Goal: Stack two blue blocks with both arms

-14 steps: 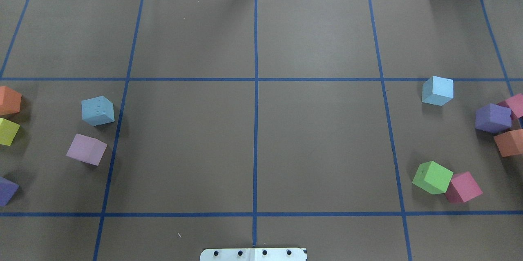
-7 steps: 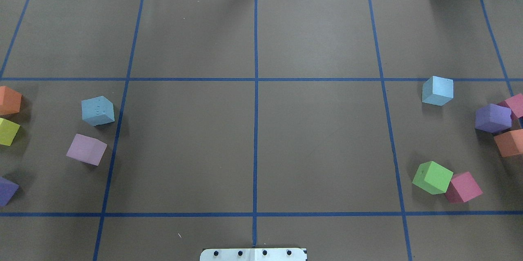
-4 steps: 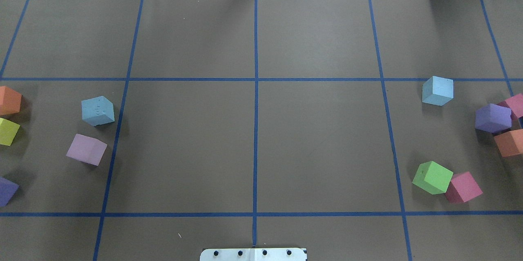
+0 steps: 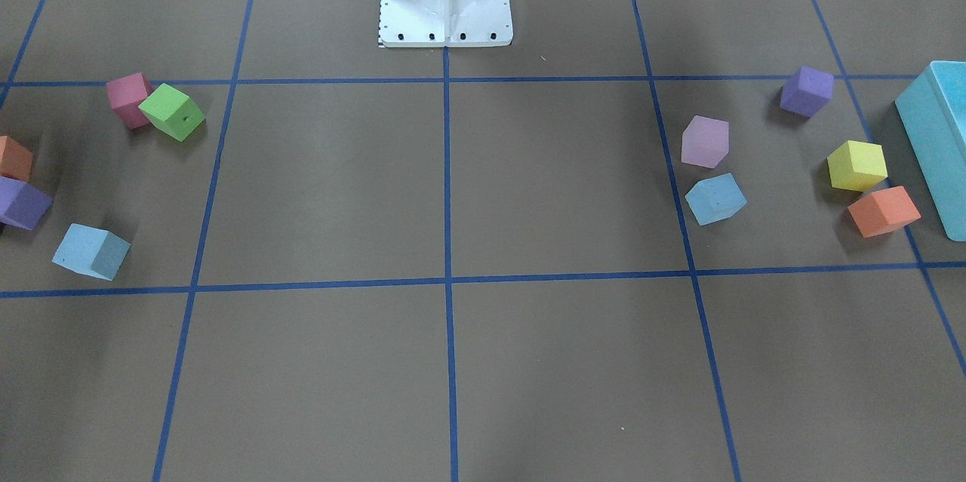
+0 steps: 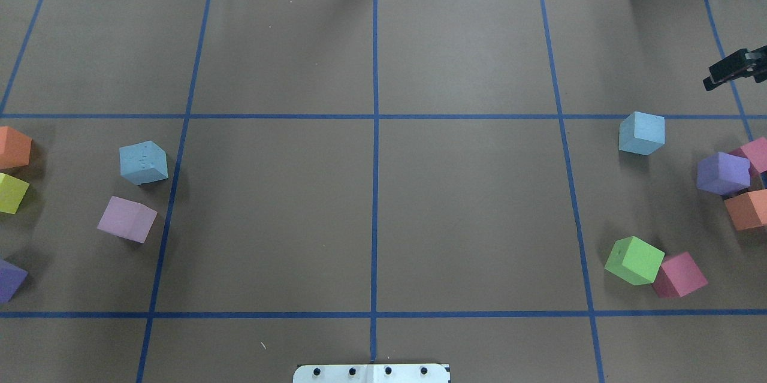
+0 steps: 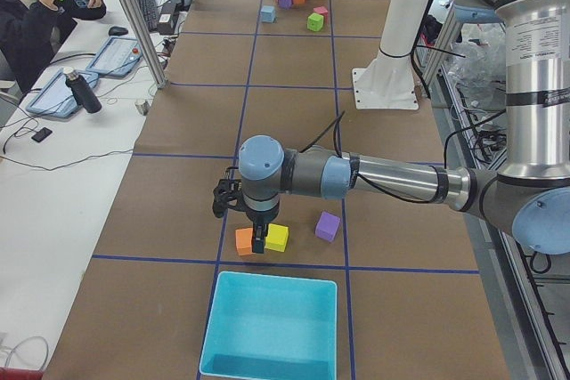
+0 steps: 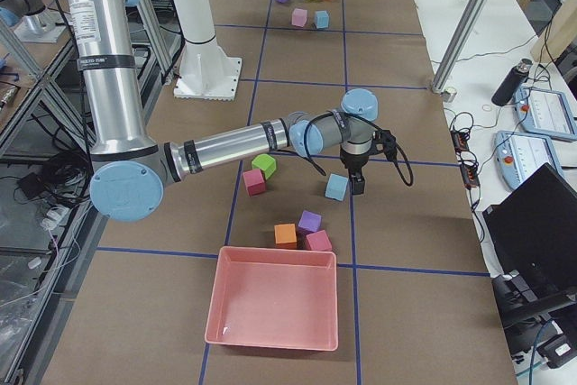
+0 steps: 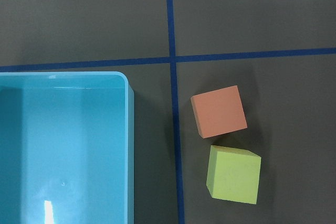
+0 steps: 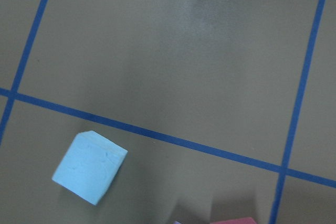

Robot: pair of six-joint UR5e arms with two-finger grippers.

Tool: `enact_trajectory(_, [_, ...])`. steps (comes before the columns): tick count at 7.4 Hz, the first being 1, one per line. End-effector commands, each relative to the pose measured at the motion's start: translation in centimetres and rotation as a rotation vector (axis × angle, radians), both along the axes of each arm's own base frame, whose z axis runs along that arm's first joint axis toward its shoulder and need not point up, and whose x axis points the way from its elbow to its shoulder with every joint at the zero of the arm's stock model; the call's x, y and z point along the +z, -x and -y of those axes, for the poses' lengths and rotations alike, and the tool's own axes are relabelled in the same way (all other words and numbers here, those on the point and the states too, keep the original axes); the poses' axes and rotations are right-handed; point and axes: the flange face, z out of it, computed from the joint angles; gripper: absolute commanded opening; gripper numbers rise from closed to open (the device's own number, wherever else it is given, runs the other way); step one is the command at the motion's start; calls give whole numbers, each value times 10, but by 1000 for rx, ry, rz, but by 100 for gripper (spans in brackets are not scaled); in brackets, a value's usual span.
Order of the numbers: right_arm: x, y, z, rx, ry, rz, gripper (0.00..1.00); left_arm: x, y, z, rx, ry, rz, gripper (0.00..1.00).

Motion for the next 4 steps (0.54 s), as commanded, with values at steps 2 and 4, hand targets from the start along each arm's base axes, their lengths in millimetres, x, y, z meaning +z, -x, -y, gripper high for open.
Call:
enact_trajectory(2, [15, 73, -13, 131, 89, -39, 99, 0, 0, -1, 1, 0, 1, 98])
enact_trajectory(4, [37, 93, -14, 138, 103, -28, 99, 2, 0, -2, 2, 2, 1, 98])
